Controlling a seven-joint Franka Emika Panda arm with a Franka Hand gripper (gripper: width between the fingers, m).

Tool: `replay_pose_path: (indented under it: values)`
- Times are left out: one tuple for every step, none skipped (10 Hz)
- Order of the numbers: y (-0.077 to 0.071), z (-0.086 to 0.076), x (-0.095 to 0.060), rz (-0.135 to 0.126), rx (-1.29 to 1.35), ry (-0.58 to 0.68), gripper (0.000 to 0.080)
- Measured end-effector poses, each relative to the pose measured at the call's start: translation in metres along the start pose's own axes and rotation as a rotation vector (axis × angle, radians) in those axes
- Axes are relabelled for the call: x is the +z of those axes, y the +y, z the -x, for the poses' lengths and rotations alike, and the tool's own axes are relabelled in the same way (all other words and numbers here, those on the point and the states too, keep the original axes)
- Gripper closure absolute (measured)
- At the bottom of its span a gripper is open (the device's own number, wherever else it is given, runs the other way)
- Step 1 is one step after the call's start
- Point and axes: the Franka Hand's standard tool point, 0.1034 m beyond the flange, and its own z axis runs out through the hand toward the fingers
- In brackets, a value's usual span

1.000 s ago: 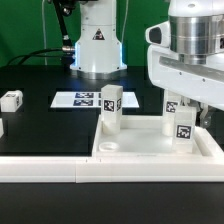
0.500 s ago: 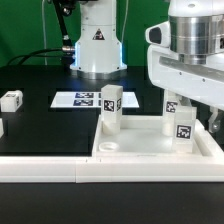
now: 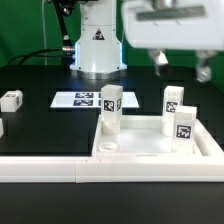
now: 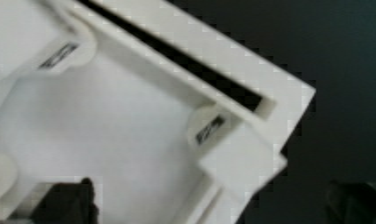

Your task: Assemble square table

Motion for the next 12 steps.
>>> replay_pose_path:
  values:
    - [0.010, -0.015, -0.009, -0.006, -0.024, 0.010, 0.0152]
    - [0.019, -0.036, -0.017, -0.011, -0.040, 0.024, 0.0150]
    - [0.024, -0.047, -0.019, -0.005, -0.037, 0.023, 0.0150]
    - [0.023, -0.046, -0.018, -0.006, -0.035, 0.025, 0.0150]
    - [0.023, -0.045, -0.017, -0.005, -0.039, 0.024, 0.0150]
    - [0.023, -0.045, -0.017, -0.004, -0.038, 0.024, 0.0150]
    - [0.023, -0.045, -0.017, -0.004, -0.039, 0.024, 0.0150]
    - [0.026, -0.047, -0.016, -0.001, -0.048, 0.024, 0.0150]
    - [0.046, -0.057, -0.018, -0.009, -0.152, 0.015, 0.0150]
    - [0.082, -0.073, -0.032, 0.000, -0.202, -0.017, 0.0150]
    - [0.103, -0.083, -0.052, 0.010, -0.281, -0.045, 0.0150]
    - [0.105, -0.088, -0.058, 0.005, -0.302, -0.041, 0.0150]
